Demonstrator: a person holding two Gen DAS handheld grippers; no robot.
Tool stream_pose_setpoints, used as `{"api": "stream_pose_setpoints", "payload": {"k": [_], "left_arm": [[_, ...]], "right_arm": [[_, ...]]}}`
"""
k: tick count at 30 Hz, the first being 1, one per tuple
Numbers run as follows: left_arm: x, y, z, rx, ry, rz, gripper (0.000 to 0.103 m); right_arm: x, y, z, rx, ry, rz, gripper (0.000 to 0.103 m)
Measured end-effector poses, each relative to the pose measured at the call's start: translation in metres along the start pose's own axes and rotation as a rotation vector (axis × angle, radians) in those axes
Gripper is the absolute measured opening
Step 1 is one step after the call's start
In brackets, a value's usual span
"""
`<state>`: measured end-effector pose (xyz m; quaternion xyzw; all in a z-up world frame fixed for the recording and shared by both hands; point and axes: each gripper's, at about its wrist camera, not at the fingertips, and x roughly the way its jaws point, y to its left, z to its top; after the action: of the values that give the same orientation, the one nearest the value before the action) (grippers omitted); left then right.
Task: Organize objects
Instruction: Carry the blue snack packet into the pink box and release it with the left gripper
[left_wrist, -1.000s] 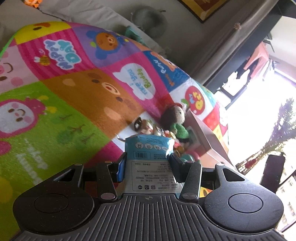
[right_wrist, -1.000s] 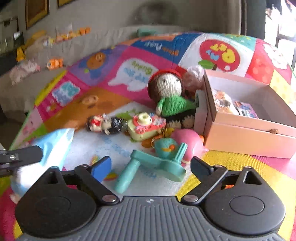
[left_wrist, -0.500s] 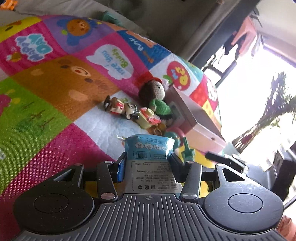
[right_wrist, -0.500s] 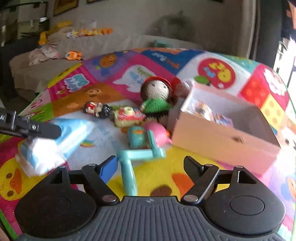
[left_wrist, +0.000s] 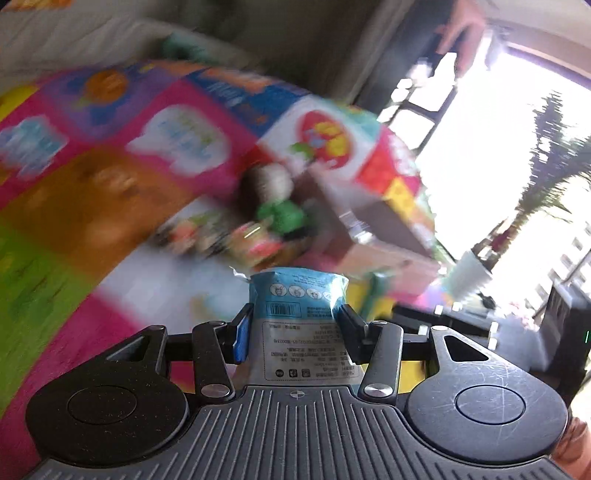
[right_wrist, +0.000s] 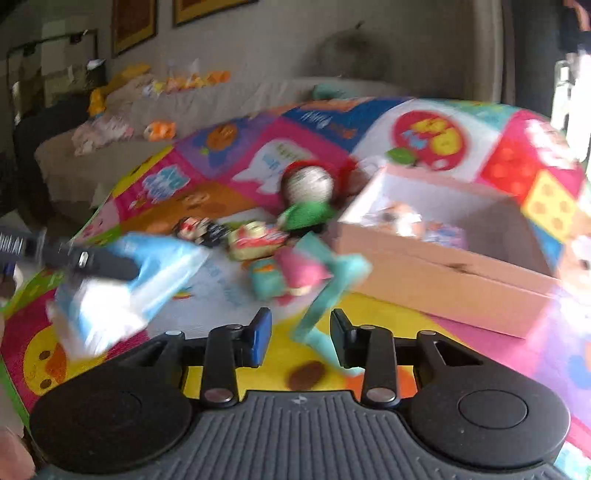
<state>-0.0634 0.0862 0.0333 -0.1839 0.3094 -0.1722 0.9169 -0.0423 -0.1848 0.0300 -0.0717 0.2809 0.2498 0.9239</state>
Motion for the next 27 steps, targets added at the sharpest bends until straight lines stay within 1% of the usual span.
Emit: {"api": "stream_pose_setpoints", "payload": {"k": [2,5,7,8,9,11,12,13,14,16,18,20,22,23,24,25,27], "left_arm": [[0.011,-0.023,0.019,0.063,-0.033,-0.021,0.053],[0.037,-0.058,0.048,0.141,-0.064,-0.035,0.053],[0.056,-0.076,0.063,0.143,-0.067,-0.048,0.053],[0.069,-0.085,0.072,0.128,-0.067,-0.058,0.053],[0.082,-0.094,0.079,0.117,-0.062,-0.065,0.053],[0.113,-0.114,0.091,0.117,-0.054,-0.060,0.053],[0.129,-0.123,0.094,0.127,-0.055,-0.050,0.053],[0.146,-0.132,0.098,0.144,-0.059,-0.033,0.053],[0.163,-0.139,0.099,0.163,-0.066,-0.006,0.053],[0.195,-0.146,0.099,0.186,-0.065,0.050,0.053],[0.224,-0.146,0.095,0.207,-0.028,0.090,0.053],[0.244,-0.146,0.086,0.231,0.038,0.151,0.054],[0.245,-0.140,0.074,0.223,0.123,0.205,0.055],[0.240,-0.137,0.069,0.209,0.145,0.198,0.056],[0.235,-0.136,0.067,0.210,0.146,0.192,0.057],[0.226,-0.136,0.066,0.214,0.142,0.183,0.058],[0.201,-0.134,0.068,0.204,0.109,0.153,0.055]], "right_arm": [[-0.014,-0.011,-0.006,0.013,-0.031,-0.023,0.034],[-0.027,-0.026,-0.017,0.063,-0.055,-0.036,0.034],[-0.031,-0.038,-0.026,0.096,-0.054,-0.034,0.035],[-0.031,-0.043,-0.032,0.112,-0.056,-0.037,0.035],[-0.031,-0.047,-0.036,0.124,-0.059,-0.045,0.037],[-0.028,-0.054,-0.044,0.153,-0.059,-0.060,0.038],[-0.028,-0.058,-0.045,0.178,-0.059,-0.051,0.039],[-0.030,-0.060,-0.045,0.191,-0.080,-0.045,0.042],[-0.033,-0.062,-0.046,0.199,-0.099,-0.044,0.051],[-0.037,-0.061,-0.049,0.208,-0.120,-0.044,0.053],[-0.040,-0.061,-0.050,0.207,-0.138,-0.037,0.053],[-0.041,-0.061,-0.050,0.212,-0.144,-0.024,0.054],[-0.042,-0.063,-0.051,0.218,-0.154,-0.019,0.056],[-0.043,-0.063,-0.052,0.222,-0.158,-0.016,0.059],[-0.043,-0.064,-0.051,0.225,-0.161,-0.013,0.062],[-0.043,-0.064,-0.051,0.225,-0.162,-0.010,0.063],[-0.042,-0.065,-0.050,0.224,-0.157,-0.003,0.065]]}}
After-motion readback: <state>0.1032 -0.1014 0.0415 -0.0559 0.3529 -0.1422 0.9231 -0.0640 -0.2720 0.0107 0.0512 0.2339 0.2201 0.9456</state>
